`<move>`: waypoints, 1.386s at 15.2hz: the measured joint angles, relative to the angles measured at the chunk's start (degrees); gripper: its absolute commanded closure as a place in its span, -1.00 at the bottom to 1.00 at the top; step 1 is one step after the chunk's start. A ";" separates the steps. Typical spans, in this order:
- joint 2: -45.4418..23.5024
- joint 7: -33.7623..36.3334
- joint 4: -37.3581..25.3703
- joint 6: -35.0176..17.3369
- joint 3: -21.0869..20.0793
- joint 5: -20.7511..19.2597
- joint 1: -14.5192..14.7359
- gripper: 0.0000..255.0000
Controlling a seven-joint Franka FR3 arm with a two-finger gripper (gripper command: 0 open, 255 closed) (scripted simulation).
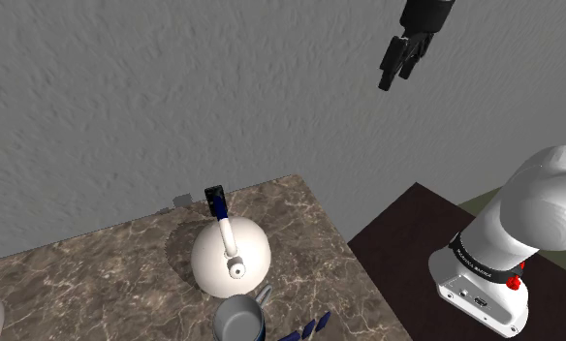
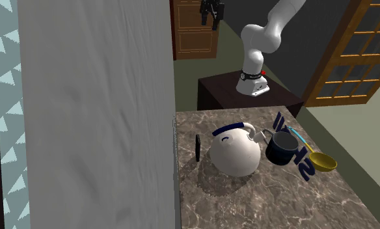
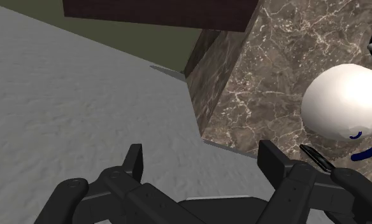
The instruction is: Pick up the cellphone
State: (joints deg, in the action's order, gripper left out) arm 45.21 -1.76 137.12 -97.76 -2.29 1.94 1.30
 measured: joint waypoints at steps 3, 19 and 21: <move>-1.28 1.51 0.33 -1.44 -1.37 0.79 0.41 -1.00; -26.49 20.59 -6.45 -18.21 -17.41 4.19 3.15 -1.00; -30.74 23.40 -9.34 -19.26 -19.23 3.22 3.23 -1.00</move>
State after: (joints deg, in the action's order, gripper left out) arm 14.47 21.63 127.78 -117.02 -21.52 5.15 4.53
